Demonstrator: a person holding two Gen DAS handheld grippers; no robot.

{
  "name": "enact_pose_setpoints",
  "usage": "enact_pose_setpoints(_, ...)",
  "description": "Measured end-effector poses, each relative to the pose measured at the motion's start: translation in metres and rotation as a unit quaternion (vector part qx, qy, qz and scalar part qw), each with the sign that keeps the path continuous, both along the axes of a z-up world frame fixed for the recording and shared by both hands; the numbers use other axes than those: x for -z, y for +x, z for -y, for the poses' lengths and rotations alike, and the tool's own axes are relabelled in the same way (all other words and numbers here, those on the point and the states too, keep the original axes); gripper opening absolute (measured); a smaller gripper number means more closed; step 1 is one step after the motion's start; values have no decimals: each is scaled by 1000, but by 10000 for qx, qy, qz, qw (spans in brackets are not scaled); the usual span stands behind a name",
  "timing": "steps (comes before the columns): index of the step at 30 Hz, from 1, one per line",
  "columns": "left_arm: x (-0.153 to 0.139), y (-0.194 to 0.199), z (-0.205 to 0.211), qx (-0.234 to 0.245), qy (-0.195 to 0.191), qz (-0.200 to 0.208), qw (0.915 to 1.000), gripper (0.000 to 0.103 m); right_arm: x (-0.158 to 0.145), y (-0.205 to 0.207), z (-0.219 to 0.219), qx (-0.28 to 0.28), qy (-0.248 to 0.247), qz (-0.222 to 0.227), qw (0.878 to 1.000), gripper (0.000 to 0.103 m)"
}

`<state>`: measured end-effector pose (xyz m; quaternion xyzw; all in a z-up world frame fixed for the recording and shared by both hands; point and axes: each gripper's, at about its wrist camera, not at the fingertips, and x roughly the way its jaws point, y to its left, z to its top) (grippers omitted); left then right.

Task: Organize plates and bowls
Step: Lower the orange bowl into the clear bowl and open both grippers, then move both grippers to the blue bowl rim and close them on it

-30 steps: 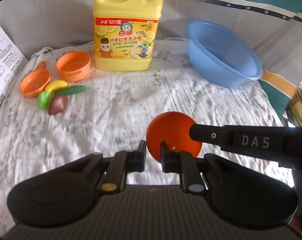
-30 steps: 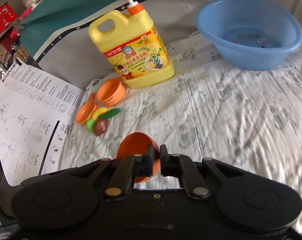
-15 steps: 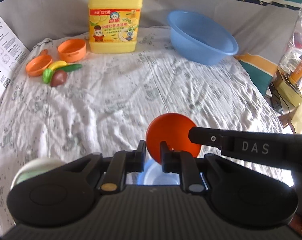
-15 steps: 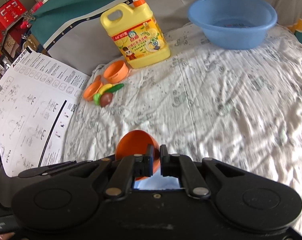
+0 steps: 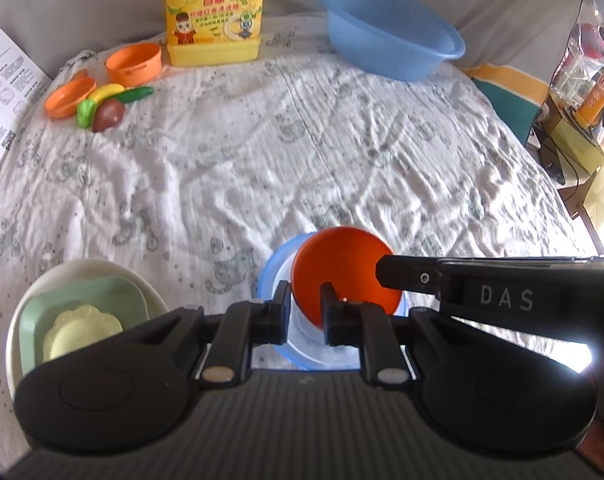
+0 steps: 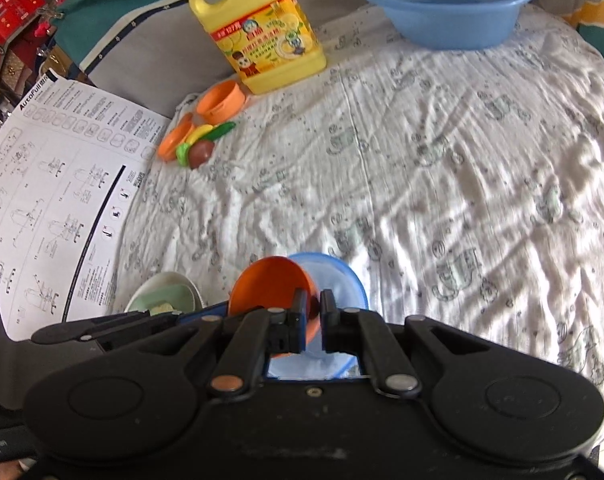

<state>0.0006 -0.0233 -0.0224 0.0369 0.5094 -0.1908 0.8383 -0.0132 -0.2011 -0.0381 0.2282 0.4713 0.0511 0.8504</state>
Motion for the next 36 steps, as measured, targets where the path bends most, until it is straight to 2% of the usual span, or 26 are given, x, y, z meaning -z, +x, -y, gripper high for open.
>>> enact_pose_setpoints(13,15,6,4,48,136,-156,9998,14,13,5,-2,-40,24,-166,9999,9)
enact_pose_setpoints(16,15,6,3,43,113,-142,9998,17,12,6,-2,-78,23,-140,9999,11)
enact_pose_setpoints(17,14,6,3,39,96,-135,9999,19,11,6,-2,-85,43,-128,9999,15)
enact_pose_setpoints(18,13,6,2,23,68,-126,9999,27,10,6,-2,-86,68,-109,9999,19)
enact_pose_setpoints(19,11,6,0,-6,44,-106,9999,30,9,5,-2,-64,82,-68,9999,28)
enact_pose_setpoints(21,6,4,-3,-40,-35,-42,10000,46,4,3,-1,-74,74,42,9999,34)
enact_pose_setpoints(22,3,3,-5,-57,-67,-4,10000,49,2,2,-1,-79,75,90,9999,36)
enact_pose_setpoints(23,-1,1,-6,-79,-81,43,9999,55,-1,1,0,-75,72,135,9999,43)
enact_pose_setpoints(24,-5,0,-8,-108,-96,104,9998,67,-4,0,2,-59,49,187,9998,49)
enact_pose_setpoints(25,-10,-2,-10,-153,-114,190,9996,73,-7,-2,2,-35,17,254,9997,60)
enact_pose_setpoints(26,-15,-4,-12,-182,-109,293,9993,84,-11,-4,3,-1,-12,325,9995,71)
enact_pose_setpoints(27,-19,-6,-14,-208,-90,405,9989,94,-14,-5,4,34,-54,381,9993,77)
enact_pose_setpoints(29,-27,-10,-17,-262,-38,612,9978,103,-19,-9,6,111,-149,475,9987,90)
enact_pose_setpoints(32,-32,-12,-22,-305,-11,719,9969,103,-24,-13,7,200,-238,524,9981,100)
enact_pose_setpoints(36,-30,-16,-31,-445,8,692,9966,103,-25,-20,8,233,-368,557,9975,103)
